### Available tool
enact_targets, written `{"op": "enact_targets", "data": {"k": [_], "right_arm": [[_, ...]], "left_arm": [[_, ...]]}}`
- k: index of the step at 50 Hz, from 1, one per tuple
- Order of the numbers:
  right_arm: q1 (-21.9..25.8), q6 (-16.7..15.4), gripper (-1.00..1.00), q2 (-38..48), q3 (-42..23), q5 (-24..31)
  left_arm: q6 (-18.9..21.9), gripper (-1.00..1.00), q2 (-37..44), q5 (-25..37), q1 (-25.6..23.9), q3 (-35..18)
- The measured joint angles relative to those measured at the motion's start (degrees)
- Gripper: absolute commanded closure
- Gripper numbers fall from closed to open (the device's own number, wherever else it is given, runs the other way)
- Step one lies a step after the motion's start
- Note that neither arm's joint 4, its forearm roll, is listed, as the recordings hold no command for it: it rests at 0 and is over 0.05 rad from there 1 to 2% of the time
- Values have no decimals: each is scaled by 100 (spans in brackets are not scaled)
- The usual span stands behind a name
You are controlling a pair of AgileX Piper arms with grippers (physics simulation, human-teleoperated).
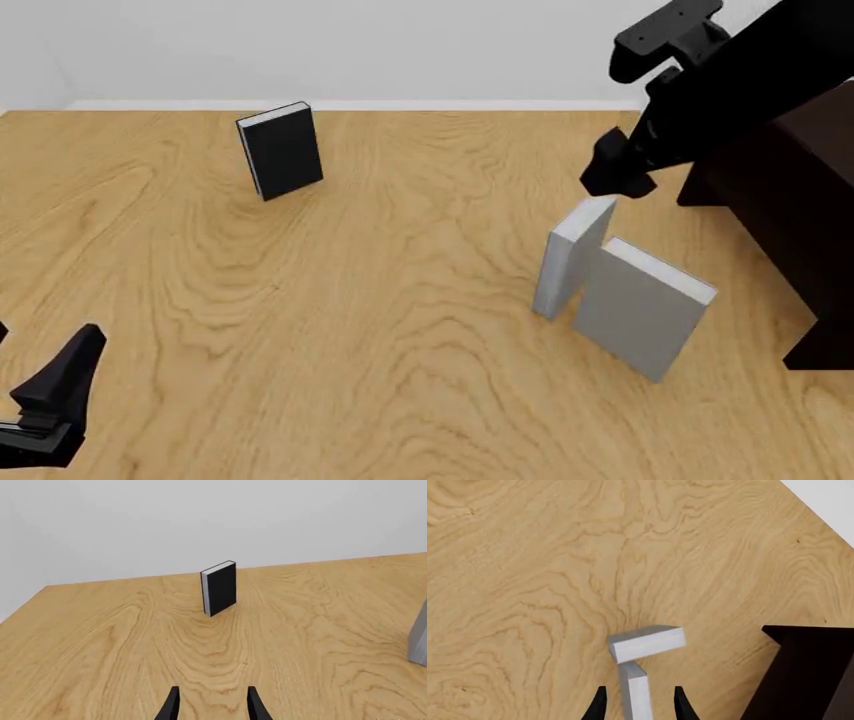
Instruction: Pick up the book on the right and place it on the cabinet shelf.
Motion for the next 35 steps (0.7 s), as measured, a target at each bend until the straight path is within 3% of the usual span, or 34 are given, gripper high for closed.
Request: {"op": "enact_targets", "data": {"k": [35], "right_arm": [[-36,14,-100,186,699,-654]], "left_arm": [[44,-100,-8,40,21,0]]}}
